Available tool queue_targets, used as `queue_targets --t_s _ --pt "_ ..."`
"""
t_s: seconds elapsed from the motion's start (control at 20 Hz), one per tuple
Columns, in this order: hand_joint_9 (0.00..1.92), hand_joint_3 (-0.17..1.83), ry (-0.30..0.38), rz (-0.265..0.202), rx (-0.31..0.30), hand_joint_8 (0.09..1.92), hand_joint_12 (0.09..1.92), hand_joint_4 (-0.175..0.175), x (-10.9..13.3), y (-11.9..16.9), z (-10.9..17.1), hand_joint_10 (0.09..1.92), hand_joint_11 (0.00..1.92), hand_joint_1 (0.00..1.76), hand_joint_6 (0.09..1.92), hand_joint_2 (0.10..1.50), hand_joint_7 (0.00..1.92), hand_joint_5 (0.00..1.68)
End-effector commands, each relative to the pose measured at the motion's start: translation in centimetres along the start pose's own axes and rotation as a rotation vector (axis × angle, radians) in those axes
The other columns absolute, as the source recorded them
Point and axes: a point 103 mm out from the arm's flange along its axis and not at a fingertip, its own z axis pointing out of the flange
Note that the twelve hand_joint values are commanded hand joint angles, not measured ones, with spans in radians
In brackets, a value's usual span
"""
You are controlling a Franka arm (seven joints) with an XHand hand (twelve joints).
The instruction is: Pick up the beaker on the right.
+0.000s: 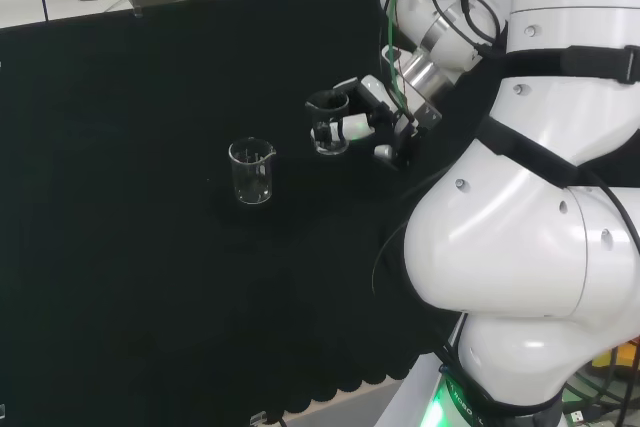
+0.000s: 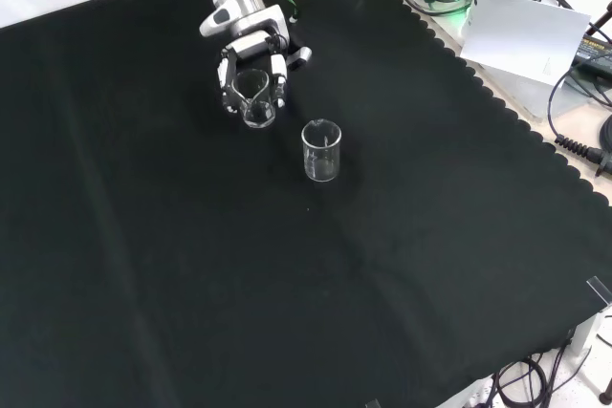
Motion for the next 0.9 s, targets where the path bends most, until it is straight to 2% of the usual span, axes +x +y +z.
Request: queue_targets --t_s 0.05,0.5,0.7,0.9 --pt "1.67 0.52 -0.085 -0.051 0.032 0.13 0.75 -0.175 1.4 0.2 -2.0 0.09 1.31 1.33 0.22 0.67 1.54 1.46" --pt "1.70 0.56 -0.100 -0.094 0.097 0.10 0.75 -0.175 3.4 -0.4 -4.0 0.09 1.33 1.33 0.20 0.64 1.57 1.48" --pt "1.70 0.56 -0.134 -0.122 0.129 0.10 0.75 -0.175 5.1 -0.6 -4.7 0.09 1.32 1.33 0.20 0.64 1.57 1.48" --pt "1.71 0.56 -0.149 -0.127 0.192 0.10 0.75 -0.175 6.5 -0.9 -5.4 0.09 1.32 1.33 0.20 0.65 1.57 1.48"
